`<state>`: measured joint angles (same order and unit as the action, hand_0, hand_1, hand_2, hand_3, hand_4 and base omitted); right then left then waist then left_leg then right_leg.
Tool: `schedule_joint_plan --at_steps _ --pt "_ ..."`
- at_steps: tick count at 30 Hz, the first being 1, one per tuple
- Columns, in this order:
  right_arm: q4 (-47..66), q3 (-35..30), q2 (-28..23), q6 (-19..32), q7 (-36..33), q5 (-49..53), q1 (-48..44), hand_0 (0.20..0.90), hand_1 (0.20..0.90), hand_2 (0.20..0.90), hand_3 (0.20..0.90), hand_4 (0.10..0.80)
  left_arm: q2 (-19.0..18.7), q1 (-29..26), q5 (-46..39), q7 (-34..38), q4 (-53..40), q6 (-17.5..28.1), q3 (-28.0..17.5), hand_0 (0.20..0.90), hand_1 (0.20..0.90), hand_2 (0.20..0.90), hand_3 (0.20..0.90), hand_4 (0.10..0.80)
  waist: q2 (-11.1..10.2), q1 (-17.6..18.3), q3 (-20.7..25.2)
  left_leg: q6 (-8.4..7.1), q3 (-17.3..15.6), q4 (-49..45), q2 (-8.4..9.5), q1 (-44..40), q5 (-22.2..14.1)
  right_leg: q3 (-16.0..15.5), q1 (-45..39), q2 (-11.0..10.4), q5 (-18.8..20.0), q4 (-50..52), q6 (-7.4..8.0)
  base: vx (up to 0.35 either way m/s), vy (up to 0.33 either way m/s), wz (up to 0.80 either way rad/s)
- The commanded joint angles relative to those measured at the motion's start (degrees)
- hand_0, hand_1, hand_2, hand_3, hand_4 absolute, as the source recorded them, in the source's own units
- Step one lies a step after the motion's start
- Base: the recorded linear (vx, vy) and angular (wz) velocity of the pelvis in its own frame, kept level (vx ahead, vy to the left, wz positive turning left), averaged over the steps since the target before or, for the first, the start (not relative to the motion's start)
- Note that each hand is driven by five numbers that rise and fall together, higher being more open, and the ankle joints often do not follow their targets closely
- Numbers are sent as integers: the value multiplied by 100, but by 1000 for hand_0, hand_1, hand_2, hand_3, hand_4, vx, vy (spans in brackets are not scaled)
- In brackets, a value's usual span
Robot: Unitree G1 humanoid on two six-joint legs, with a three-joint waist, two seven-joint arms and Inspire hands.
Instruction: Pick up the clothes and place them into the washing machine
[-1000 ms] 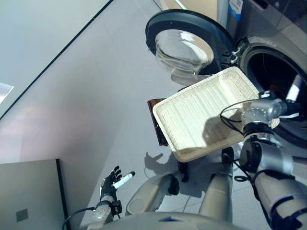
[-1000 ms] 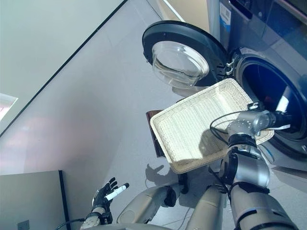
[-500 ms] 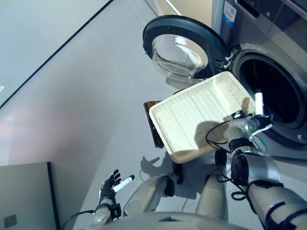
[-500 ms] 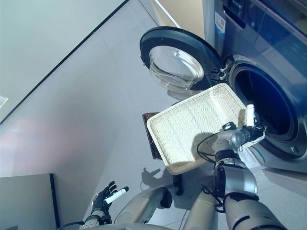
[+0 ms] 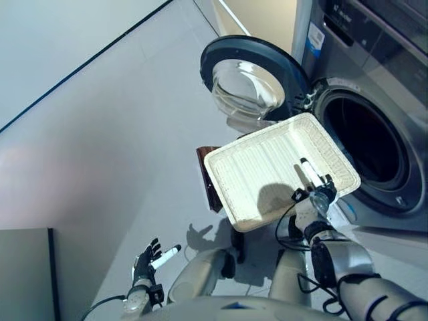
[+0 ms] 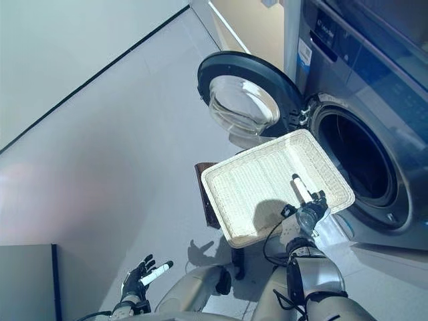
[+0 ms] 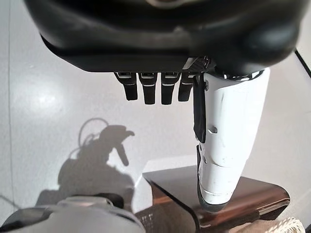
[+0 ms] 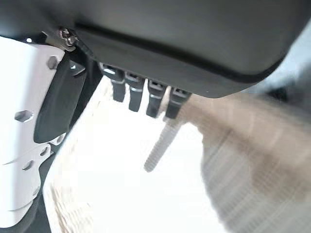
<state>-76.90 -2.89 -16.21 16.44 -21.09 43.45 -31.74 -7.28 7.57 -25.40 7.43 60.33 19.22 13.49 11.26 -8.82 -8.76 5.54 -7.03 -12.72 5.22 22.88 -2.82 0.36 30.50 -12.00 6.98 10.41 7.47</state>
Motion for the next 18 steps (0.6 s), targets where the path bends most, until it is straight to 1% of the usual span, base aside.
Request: schedule_joint_plan --at_steps 1,3,5,6,7,9,11,12,13,15,16,18 --pt "66 260 -282 -12 147 -631 -184 900 900 900 900 800 -272 -91 150 2 169 86 -407 900 900 900 900 800 115 -224 136 -625 356 170 -238 285 307 -287 -505 360 -632 345 -419 81 -67 2" --pt "116 284 -185 -53 207 -866 126 900 900 900 900 800 -277 -87 194 -16 180 64 -493 900 900 900 900 800 -4 -219 181 -647 410 250 -242 85 322 -362 -761 369 -632 238 -396 88 -71 14" --pt "196 386 -121 -94 126 -1269 379 900 900 900 900 800 -281 -89 280 8 222 53 -562 900 900 900 900 800 -127 -201 239 -673 460 397 -247 -133 383 -433 -1028 383 -581 36 -369 100 -92 24" --pt "247 546 -65 -178 83 -1780 723 900 900 900 900 800 -270 -110 431 53 368 31 -585 900 900 900 900 800 -272 -162 296 -698 503 496 -273 -321 417 -498 -1248 383 -552 -117 -342 88 -91 10" --pt "256 545 -59 -181 76 -1790 734 900 900 900 900 800 -271 -105 433 55 371 34 -584 900 900 900 900 800 -271 -153 291 -699 511 507 -271 -338 420 -508 -1270 382 -550 -130 -342 97 -105 10" --pt "349 700 -34 -256 31 -2314 1031 900 900 900 900 800 -287 -155 664 62 566 -35 -545 900 900 900 900 800 -421 -96 365 -717 540 615 -290 -516 449 -577 -1479 393 -529 -288 -321 81 -76 13" --pt "522 851 -43 -355 -44 -2950 1419 900 900 900 900 800 -299 -167 1124 66 742 -96 -363 900 900 900 900 800 -567 16 435 -730 556 769 -323 -714 486 -640 -1695 420 -482 -475 -296 96 -87 7" --pt "571 765 -5 -389 74 -3056 1774 900 900 900 900 800 -315 -186 1395 88 968 -178 -318 900 900 900 900 800 -690 94 547 -732 560 879 -335 -890 495 -679 -1867 436 -439 -600 -282 81 -69 4" --pt "576 763 -3 -390 73 -3058 1781 900 900 900 900 800 -316 -184 1396 89 970 -176 -316 900 900 900 900 800 -690 96 540 -732 563 890 -334 -908 498 -682 -1886 436 -437 -611 -281 79 -60 11" --pt "553 906 -5 -486 191 -3526 2134 900 900 900 900 800 -318 -192 1587 -12 1194 -254 -326 900 900 900 900 800 -815 166 657 -736 544 993 -373 -1101 504 -688 -2052 463 -396 -718 -262 51 -53 4" --pt "568 985 55 -565 271 -3906 2466 900 900 900 900 800 -337 -170 1699 -100 1324 -325 -394 900 900 900 900 800 -907 204 788 -734 500 1047 -377 -1241 491 -696 -2179 483 -374 -802 -244 51 -57 -9" --pt "545 1080 41 -626 370 -4324 2846 900 900 900 900 800 -358 -117 1835 -200 1398 -335 -431 900 900 900 900 800 -989 247 888 -732 471 1077 -392 -1384 475 -691 -2311 507 -344 -874 -229 30 -42 -5"
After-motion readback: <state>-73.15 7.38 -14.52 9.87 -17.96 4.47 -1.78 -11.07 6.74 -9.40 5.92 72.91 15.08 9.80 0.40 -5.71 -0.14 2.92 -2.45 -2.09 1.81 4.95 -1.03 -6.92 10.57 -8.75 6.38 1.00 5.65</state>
